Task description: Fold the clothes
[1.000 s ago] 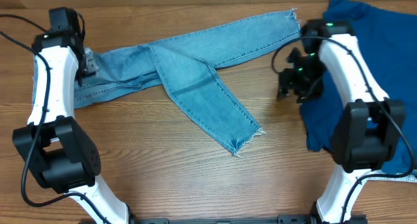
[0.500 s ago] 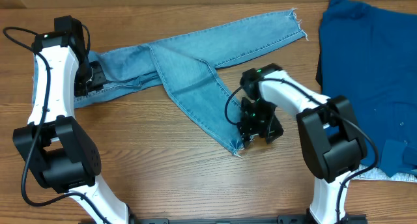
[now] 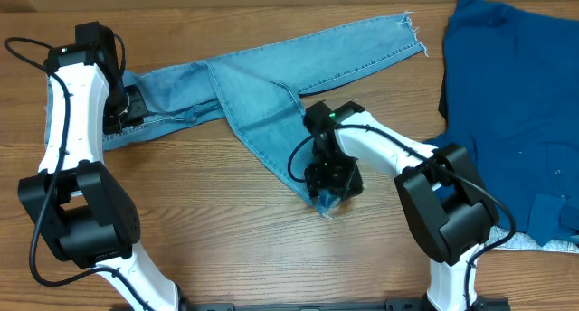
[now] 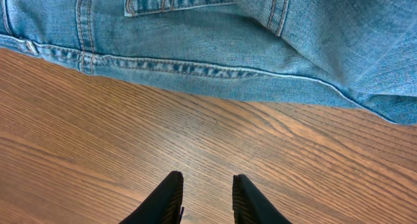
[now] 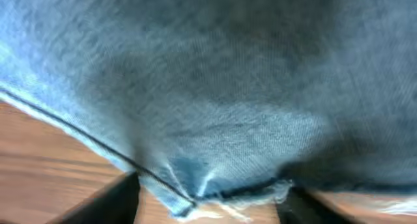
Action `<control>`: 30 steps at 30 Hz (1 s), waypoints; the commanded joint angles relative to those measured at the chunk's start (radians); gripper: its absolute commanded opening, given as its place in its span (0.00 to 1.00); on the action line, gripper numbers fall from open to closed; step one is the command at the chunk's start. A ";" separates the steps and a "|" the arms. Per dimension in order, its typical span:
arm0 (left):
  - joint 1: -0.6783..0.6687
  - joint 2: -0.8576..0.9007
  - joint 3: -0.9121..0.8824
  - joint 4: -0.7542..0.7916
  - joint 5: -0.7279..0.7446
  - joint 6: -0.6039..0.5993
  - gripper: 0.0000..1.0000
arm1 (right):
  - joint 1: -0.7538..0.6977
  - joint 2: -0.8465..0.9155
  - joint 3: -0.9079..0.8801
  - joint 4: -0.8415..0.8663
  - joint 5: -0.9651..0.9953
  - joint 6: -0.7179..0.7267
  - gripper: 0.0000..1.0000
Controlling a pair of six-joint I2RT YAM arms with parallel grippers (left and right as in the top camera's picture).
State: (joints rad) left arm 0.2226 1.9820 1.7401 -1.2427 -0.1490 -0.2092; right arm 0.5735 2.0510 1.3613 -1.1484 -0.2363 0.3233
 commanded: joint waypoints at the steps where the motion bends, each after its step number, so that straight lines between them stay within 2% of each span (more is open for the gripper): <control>1: -0.002 0.000 0.007 -0.002 0.012 0.008 0.29 | 0.016 0.004 -0.007 0.039 -0.035 0.098 0.11; 2: -0.002 0.000 0.007 -0.002 0.012 0.008 0.29 | 0.016 0.004 -0.007 0.046 -0.035 0.102 0.04; 7: -0.002 0.000 0.007 -0.002 0.012 0.008 0.29 | 0.004 -0.008 -0.004 0.062 0.020 0.120 0.04; 12: -0.002 0.000 0.007 -0.002 0.012 0.008 0.29 | -0.073 -0.169 0.034 0.025 0.303 0.205 0.04; 14: -0.002 0.000 0.007 -0.002 0.012 0.008 0.30 | -0.134 -0.238 0.057 0.031 0.352 0.202 0.04; 18: -0.002 0.000 0.007 -0.004 0.019 0.007 0.30 | -0.294 -0.332 0.113 0.138 0.354 0.058 0.04; 23: -0.002 0.000 0.007 -0.016 0.019 0.008 0.29 | -0.389 -0.335 0.141 0.288 0.234 -0.071 0.04; 30: -0.002 0.000 0.007 -0.015 0.019 0.008 0.29 | -0.408 -0.336 0.226 0.325 0.335 -0.062 0.04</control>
State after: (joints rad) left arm 0.2226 1.9820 1.7401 -1.2575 -0.1417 -0.2077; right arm 0.1768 1.7191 1.5009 -0.8310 0.0387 0.2806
